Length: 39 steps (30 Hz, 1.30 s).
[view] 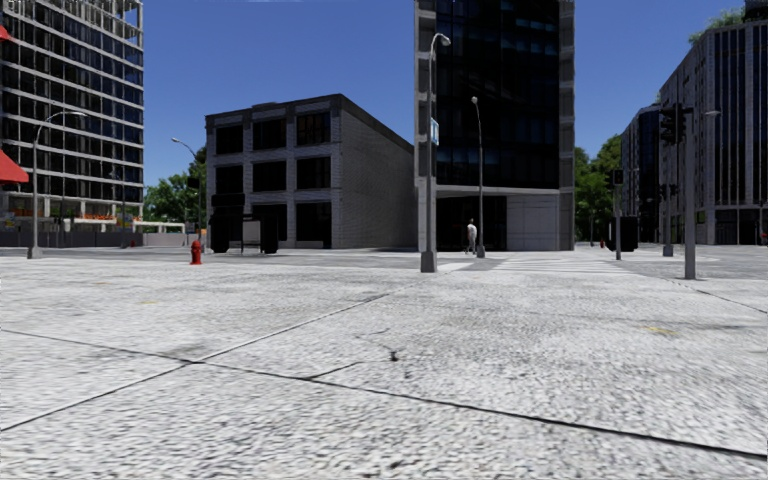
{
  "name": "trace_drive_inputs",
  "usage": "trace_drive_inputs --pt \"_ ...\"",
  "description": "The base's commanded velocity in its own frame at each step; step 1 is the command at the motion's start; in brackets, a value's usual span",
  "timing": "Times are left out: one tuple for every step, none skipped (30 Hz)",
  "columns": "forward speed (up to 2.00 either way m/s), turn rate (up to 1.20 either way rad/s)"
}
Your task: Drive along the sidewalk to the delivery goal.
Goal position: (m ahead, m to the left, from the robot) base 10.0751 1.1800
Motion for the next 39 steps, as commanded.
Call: trace_drive_inputs --pt "2.0 0.0" --pt "2.0 0.0" --pt "2.0 0.0" --pt "2.0 0.0" --pt "2.0 0.0" --pt "2.0 0.0" --pt "2.0 0.0" --pt "2.0 0.0" --pt "2.0 0.0" --pt "2.0 0.0" --pt "2.0 0.0" --pt "2.0 0.0" --pt "2.0 0.0" --pt "2.0 0.0" --pt "2.0 0.0" --pt "2.0 0.0" --pt "2.0 0.0" --pt "2.0 0.0" --pt "2.0 0.0" --pt "2.0 0.0" --pt "2.0 0.0" --pt "2.0 0.0" --pt "2.0 0.0" --pt "2.0 0.0" --pt "2.0 0.0" --pt "2.0 0.0" --pt "2.0 0.0" --pt "2.0 0.0" --pt "2.0 0.0" --pt "2.0 0.0" --pt "2.0 0.0" --pt "2.0 0.0" --pt "2.0 0.0" --pt "2.0 0.0" --pt "2.0 0.0" --pt "2.0 0.0" --pt "2.0 0.0" --pt "2.0 0.0" --pt "2.0 0.0"
